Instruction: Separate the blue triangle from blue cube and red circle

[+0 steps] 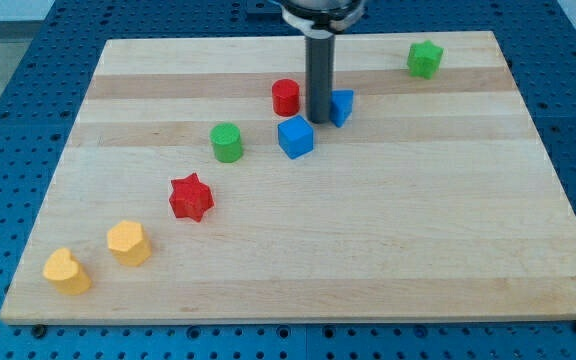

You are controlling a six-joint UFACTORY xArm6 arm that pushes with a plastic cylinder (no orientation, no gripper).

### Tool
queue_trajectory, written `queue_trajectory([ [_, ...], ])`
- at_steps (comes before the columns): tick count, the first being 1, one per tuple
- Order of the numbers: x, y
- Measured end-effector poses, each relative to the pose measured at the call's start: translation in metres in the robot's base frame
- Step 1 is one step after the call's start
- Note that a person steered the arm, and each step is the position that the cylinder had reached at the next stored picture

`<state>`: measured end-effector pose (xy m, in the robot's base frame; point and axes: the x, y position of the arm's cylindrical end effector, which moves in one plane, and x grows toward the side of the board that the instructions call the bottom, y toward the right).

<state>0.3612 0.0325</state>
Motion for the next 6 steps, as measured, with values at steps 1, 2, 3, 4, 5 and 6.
queue_trajectory([
  [1, 0.000, 0.019],
  [2, 0.000, 0.023],
  [3, 0.004, 0.024],
  [4, -0.009, 0.047],
  [5, -0.009, 0.049],
  [6, -0.009, 0.071],
])
